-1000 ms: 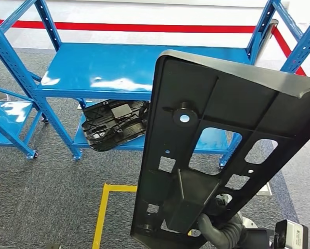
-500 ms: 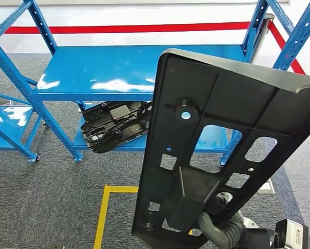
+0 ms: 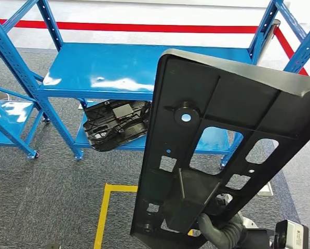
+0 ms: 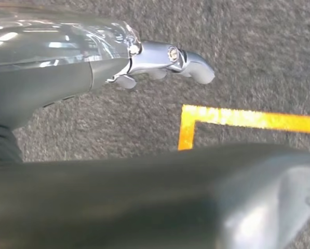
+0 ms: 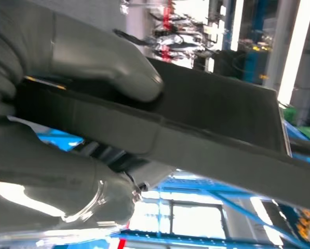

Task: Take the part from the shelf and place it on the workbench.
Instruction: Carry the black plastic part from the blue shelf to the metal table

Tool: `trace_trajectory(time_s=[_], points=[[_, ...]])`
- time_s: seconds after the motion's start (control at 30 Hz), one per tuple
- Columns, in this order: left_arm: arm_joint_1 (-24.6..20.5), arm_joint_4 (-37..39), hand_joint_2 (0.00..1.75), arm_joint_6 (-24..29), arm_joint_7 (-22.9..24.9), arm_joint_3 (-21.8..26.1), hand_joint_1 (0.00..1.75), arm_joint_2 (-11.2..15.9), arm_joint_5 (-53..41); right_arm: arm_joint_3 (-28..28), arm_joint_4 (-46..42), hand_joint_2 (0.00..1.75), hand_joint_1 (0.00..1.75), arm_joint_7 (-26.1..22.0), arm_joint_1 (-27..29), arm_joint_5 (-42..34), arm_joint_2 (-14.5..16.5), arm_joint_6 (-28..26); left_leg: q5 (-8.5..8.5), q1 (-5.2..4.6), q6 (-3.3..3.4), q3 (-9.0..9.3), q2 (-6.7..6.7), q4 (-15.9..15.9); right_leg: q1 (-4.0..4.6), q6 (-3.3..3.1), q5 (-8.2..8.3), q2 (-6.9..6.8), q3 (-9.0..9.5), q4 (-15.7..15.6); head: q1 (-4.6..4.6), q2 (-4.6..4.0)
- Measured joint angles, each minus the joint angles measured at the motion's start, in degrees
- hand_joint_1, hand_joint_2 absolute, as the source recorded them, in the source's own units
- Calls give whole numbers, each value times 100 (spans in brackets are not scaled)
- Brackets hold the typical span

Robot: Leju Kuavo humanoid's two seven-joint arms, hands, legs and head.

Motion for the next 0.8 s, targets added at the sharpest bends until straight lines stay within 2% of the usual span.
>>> trace_trajectory(time_s=[0.03, 0.07, 0.13, 0.27, 0.3, 0.4, 0.43, 0.5, 0.57, 0.6, 0.63, 0.67, 0.7, 0.73, 0.77, 0.8], points=[[0, 0, 175, -1, 1, 0, 0, 0, 0, 1, -1, 175, 175, 0, -3, 0, 0, 0, 0, -2, 0, 4, -4, 1, -1, -52, 9, 0, 10, -20, 2, 0], [-1, 0, 175, -1, 1, 0, 0, -1, 0, 1, -1, 175, 175, 0, 0, 0, 0, 0, 0, -8, 4, 6, -4, 2, -3, -59, 17, 1, 18, -30, 1, 0], [-2, 0, 175, -2, 1, 0, 0, -2, 0, 1, -1, 175, 175, 0, 1, 0, 0, 0, -1, -14, 14, 7, -3, 5, -7, -27, 37, 2, 28, -54, 1, 0], [-3, 0, 175, -1, 0, 0, 0, 0, 0, 1, -1, 175, 175, 1, 1, 0, 0, 0, -6, -26, 25, 5, -3, 15, -22, 79, 51, 2, 36, -81, 1, 0], [-3, 0, 175, 0, 0, 0, 0, 1, 0, 1, -1, 175, 175, 1, 0, 0, 2, 0, -11, -36, 43, 1, -5, 31, -37, 129, 59, -1, 38, -95, 1, 0], [-9, 0, 175, 0, 0, 0, 0, 5, 0, 1, -5, 175, 175, 1, -1, 0, 6, 0, 28, -53, 162, 27, 4, -24, -73, 263, 80, -7, 57, -151, -1, 0], [-12, 0, 175, 1, -1, 0, 0, 5, 0, 1, -8, 175, 175, 1, -2, 0, 5, 0, 74, -41, 209, 62, 18, -107, -65, 265, 23, -6, 40, -100, -1, 0], [-13, 0, 175, 0, -2, 0, 0, 2, 0, 1, -12, 175, 175, 0, -4, 1, 3, 0, 150, -10, 276, 120, 46, -239, -51, 242, -263, 0, -137, 313, 1, 0], [-9, 0, 175, -1, -1, 0, 0, 1, 0, 1, -7, 175, 175, 0, 8, 1, 0, 0, 156, -9, 286, 124, 54, -255, -48, 237, -605, 4, -496, 1060, 1, 0], [-6, 0, 175, -1, 0, 0, 0, 2, 0, 0, -3, 175, 175, 1, 17, 1, -2, 0, 150, -6, 277, 125, 56, -251, -55, 246, -665, 2, -633, 1334, 1, 0], [-5, 1, 175, -2, 1, 0, 0, 2, 0, -1, -1, 175, 175, 1, 21, 0, -2, 0, 139, 3, 260, 129, 56, -244, -65, 261, -605, 0, -679, 1413, 1, 0], [-4, 1, 175, -3, 1, 0, 0, 0, 0, -1, 1, 175, 175, 1, 21, 0, -2, 0, 121, 20, 231, 137, 54, -227, -77, 284, -433, -4, -609, 1253, 2, 0], [-4, 1, 175, -5, 1, 0, 0, -2, 0, -2, 1, 175, 175, 1, 19, 0, -2, 0, 90, 45, 183, 147, 51, -196, -94, 311, -201, -11, -445, 897, 2, 0], [-3, 1, 175, -6, 1, 0, 0, 0, 0, -2, 3, 175, 175, 2, 14, 1, -2, 0, 49, 62, 120, 144, 46, -154, -99, 335, -47, -19, -259, 532, 3, 0], [-3, 1, 175, -6, 1, 0, 0, 3, 0, -1, 6, 175, 175, 2, 15, 1, -2, 0, 9, 69, 59, 135, 40, -103, -96, 330, 56, -13, -126, 263, 4, 0], [-3, 0, 175, -6, 1, 0, 0, 7, 0, -1, 9, 175, 175, 2, 16, 1, -3, 0, -24, 66, 10, 124, 34, -53, -93, 308, 75, -7, -58, 113, 5, 0]])
